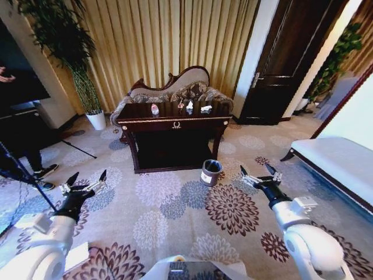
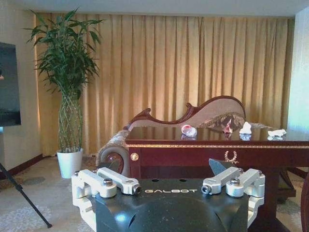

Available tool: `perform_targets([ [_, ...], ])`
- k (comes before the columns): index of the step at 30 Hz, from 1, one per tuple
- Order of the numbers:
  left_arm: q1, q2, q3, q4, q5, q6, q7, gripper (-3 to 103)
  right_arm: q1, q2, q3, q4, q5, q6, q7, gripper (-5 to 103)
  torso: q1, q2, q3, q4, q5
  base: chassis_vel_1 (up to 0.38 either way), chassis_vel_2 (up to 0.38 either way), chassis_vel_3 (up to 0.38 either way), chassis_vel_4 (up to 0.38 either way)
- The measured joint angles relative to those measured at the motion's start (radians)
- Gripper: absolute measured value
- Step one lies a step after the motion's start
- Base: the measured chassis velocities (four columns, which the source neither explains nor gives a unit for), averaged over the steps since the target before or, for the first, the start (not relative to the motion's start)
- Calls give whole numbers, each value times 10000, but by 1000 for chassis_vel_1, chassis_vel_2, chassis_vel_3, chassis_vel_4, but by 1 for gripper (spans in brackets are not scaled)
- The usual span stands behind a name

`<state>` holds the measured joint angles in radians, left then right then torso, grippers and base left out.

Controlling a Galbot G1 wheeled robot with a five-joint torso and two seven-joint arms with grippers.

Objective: Move to the front of the table and place the trash on the table into the trash bin.

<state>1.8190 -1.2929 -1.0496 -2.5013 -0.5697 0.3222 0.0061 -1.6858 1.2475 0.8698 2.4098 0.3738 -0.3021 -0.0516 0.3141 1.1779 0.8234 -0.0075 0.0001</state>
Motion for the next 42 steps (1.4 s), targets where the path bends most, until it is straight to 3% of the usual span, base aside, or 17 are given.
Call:
perform_targets([
  [42, 287, -388, 174, 12, 104, -134, 269, 100, 56, -2, 34, 146, 427, -343, -238, 100, 0, 0, 0, 0, -1, 0, 0, 0, 0],
])
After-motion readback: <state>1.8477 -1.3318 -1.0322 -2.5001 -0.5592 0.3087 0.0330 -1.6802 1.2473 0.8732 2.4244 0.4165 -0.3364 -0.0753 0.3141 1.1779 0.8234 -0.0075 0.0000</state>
